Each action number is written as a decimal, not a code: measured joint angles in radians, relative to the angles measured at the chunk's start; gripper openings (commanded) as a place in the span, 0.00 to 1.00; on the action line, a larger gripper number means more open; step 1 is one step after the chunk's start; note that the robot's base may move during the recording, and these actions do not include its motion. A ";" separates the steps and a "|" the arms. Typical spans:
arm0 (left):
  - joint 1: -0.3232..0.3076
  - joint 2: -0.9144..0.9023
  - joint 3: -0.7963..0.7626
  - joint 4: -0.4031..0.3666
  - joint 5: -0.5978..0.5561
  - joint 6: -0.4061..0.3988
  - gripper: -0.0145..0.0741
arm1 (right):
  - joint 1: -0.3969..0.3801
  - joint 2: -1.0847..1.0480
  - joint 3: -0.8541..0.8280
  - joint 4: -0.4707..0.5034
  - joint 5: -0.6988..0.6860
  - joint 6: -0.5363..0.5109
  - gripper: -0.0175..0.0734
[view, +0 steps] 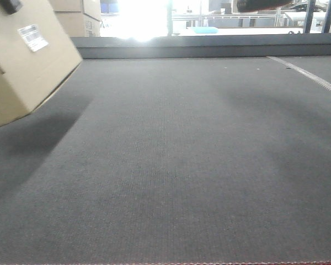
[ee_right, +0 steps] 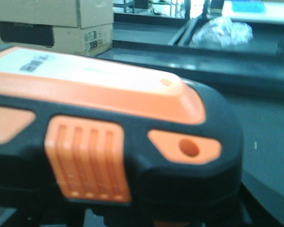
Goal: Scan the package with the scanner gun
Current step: 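Lower the scanner upright onto the table with the right gripper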
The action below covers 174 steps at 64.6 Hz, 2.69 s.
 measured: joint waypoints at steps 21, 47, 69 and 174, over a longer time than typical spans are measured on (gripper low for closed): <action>0.000 0.000 0.000 0.068 0.002 0.000 0.04 | -0.025 -0.036 0.384 0.106 -0.325 0.000 0.02; 0.000 0.000 0.000 0.073 0.002 0.000 0.04 | -0.025 0.099 0.527 0.114 -0.685 0.028 0.02; 0.000 0.000 0.000 0.073 0.002 0.000 0.04 | -0.025 0.194 0.527 0.114 -0.765 0.057 0.02; 0.000 0.000 0.000 0.065 0.002 0.000 0.04 | -0.025 0.189 0.528 0.065 -0.586 0.061 0.78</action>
